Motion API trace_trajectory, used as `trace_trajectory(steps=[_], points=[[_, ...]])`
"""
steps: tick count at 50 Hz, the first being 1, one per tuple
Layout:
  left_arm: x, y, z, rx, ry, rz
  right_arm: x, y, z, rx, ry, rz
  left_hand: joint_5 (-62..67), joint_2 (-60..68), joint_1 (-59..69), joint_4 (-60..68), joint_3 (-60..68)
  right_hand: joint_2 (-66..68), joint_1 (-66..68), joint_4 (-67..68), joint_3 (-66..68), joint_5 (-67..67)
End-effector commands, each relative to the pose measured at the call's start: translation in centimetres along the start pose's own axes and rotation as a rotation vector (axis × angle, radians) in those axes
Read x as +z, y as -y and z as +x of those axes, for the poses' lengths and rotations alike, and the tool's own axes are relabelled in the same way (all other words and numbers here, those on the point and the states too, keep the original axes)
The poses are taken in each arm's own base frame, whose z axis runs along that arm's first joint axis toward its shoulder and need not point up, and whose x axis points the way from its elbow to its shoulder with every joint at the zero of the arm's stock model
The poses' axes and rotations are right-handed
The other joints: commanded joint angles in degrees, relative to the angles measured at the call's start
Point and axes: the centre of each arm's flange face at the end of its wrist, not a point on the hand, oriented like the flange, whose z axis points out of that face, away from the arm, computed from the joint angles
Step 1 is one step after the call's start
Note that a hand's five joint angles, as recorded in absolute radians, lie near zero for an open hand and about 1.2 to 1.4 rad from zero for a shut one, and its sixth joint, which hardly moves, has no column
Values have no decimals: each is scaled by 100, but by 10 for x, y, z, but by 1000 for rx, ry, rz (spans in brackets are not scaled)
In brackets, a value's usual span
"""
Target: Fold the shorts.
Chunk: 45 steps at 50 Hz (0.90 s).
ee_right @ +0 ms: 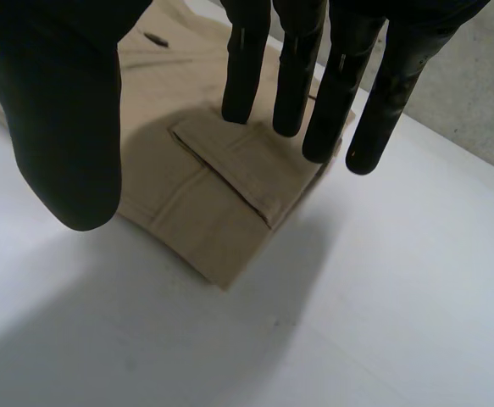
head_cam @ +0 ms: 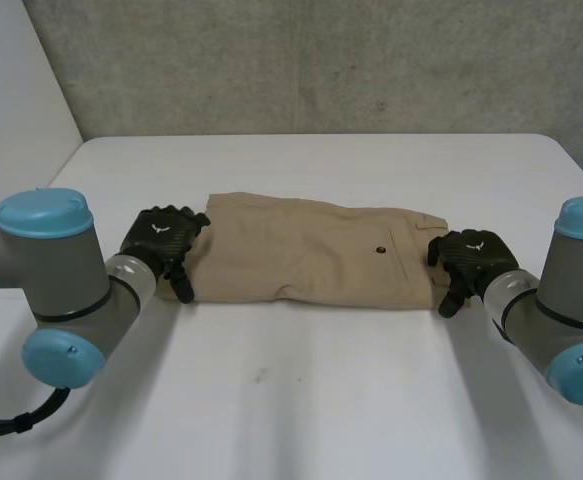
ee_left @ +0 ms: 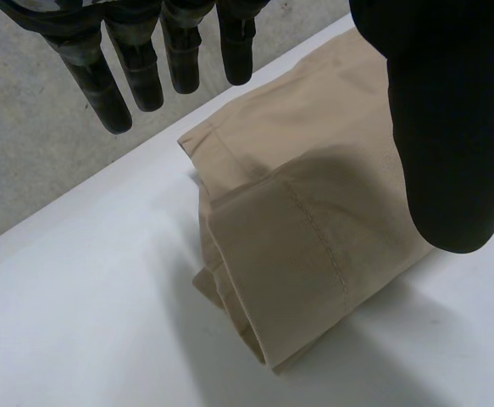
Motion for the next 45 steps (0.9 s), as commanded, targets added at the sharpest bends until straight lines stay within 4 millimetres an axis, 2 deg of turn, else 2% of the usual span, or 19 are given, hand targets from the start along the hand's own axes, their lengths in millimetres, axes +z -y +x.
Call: trace_trajectory(steps=[1,2,3,9,12,18,19,22,25,26,29,30,32,33,36,37,40,42,45], points=[[1,2,0,1,6,11,11,-11,4,1,-15,-20,197,197,242,287,235,1981,2446,2000,1975,2124],[0,2,0,3,4,11,12,-10,5,-2,-19,-17,181,180,225,270,218,2601,3067,2620,2596,2745],[0,1,0,3,4,10,13,-10,7,0,-29,-15,180,180,225,270,218,4800,5265,4819,4794,4943],[-4,0,0,2,3,3,12,-4,32,9,-101,-4,130,130,175,220,167,4822,5287,4841,4817,4966],[-10,7,-1,3,8,18,5,8,47,-35,-138,20,80,79,124,169,117,4822,5287,4841,4817,4966],[-21,18,-5,4,17,44,-4,16,81,-247,-233,-1,-105,-106,-61,-16,-68,4822,5287,4841,4817,4966],[-23,20,-7,3,22,49,-5,19,87,-329,-249,-16,-122,-122,-78,-33,-85,4822,5287,4841,4817,4966],[-27,26,-10,3,32,65,-8,29,93,-445,-265,-17,-156,-156,-111,-66,-119,4822,5287,4841,4817,4966],[-28,30,-11,4,34,79,-8,49,73,-560,-238,40,-173,-173,-128,-83,-135,4822,5287,4841,4817,4966],[-28,32,-11,5,35,85,-9,64,48,-596,-193,103,-173,-173,-128,-83,-135,4822,5287,4841,4817,4966],[-28,40,-8,7,33,114,-13,83,13,-638,-128,194,-189,-190,-145,-100,-152,4822,5287,4841,4817,4966],[-27,42,-8,6,34,125,-16,89,-12,-657,-81,240,-190,-190,-145,-100,-152,4822,5287,4841,4817,4966],[-26,51,-4,-3,28,164,-18,92,-34,-679,-31,287,-190,-190,-145,-100,-152,4822,5287,4841,4817,4966],[-26,54,-2,-13,24,180,-22,92,-62,-704,47,342,-173,-173,-128,-83,-136,4822,5287,4841,4817,4966],[-25,68,2,-53,15,234,-35,89,-107,-750,180,431,-173,-173,-128,-83,-135,4822,5287,4841,4817,4966],[-25,70,2,-63,13,246,-47,84,-137,-784,284,491,-173,-173,-128,-83,-135,4822,5287,4841,4817,4966],[-25,81,4,-92,5,280,-63,72,-167,-808,418,545,-173,-173,-128,-83,-135,4822,5287,4841,4817,4966],[-24,88,5,-98,3,304,-66,59,-175,-807,493,546,-173,-173,-128,-83,-135,2855,3320,2874,2849,2998],[-23,97,6,-96,1,334,-71,59,-176,-794,529,561,-173,-173,-128,-83,-135,-910,-445,-891,-916,-767]])
